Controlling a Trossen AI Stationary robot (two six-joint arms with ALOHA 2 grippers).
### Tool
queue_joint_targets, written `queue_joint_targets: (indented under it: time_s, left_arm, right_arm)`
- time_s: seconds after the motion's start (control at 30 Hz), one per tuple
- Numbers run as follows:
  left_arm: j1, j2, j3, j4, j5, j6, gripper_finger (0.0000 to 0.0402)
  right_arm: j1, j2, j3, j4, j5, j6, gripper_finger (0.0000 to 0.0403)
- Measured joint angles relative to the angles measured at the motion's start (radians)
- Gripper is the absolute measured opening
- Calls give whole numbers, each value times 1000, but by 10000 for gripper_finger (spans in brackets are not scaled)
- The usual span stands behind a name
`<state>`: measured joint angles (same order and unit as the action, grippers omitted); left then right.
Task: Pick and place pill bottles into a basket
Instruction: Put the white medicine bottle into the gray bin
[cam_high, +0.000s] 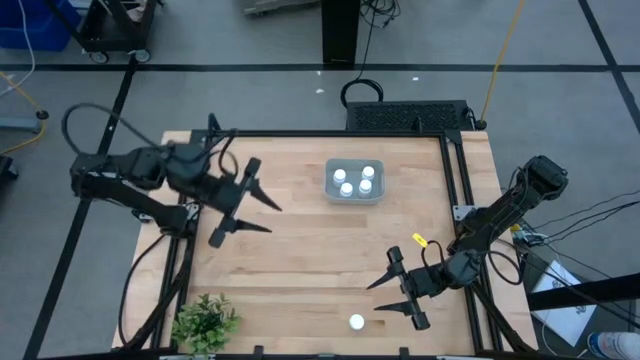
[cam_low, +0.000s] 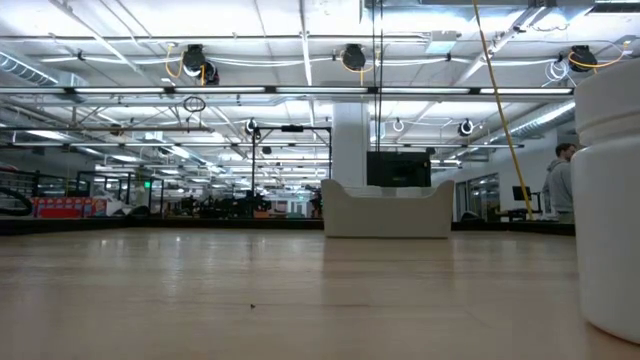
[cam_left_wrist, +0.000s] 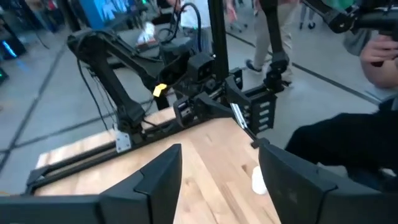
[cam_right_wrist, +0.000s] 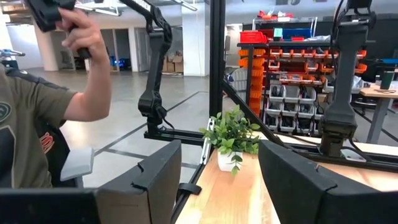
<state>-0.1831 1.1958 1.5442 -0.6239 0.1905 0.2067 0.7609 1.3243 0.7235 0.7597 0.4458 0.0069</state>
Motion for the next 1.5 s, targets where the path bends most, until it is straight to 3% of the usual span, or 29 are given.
queue_joint_targets:
  time_s: [0.27,0.43,0.67,0.8,0.9,1.1,1.3,1.5]
  left_arm:
    - [-91,-193,-427,389,-120,-36,178]
    - [-111,-282,-657,597,-134,-85,168]
    - [-144,-347,-1006,976,-142,-128,170]
    - [-145,-368,-1144,1162,-168,-152,176]
    - [-144,-376,-1200,1223,-203,-163,181]
    - [-144,-377,-1212,1220,-200,-170,186]
    - [-144,-377,-1212,1221,-199,-200,187]
    - [-144,-377,-1212,1221,-199,-190,187]
  right_arm:
    - [0,0,0,-4,3,-2,208]
    - [0,0,0,-6,6,-15,208]
    - [0,0,0,-87,152,10,208]
    - [-1,0,0,-107,164,8,208]
    - [-2,0,0,-146,165,15,208]
    - [-2,0,0,-218,282,50,208]
    - [-27,0,2,-272,338,188,209]
    - [-81,3,93,-471,281,305,232]
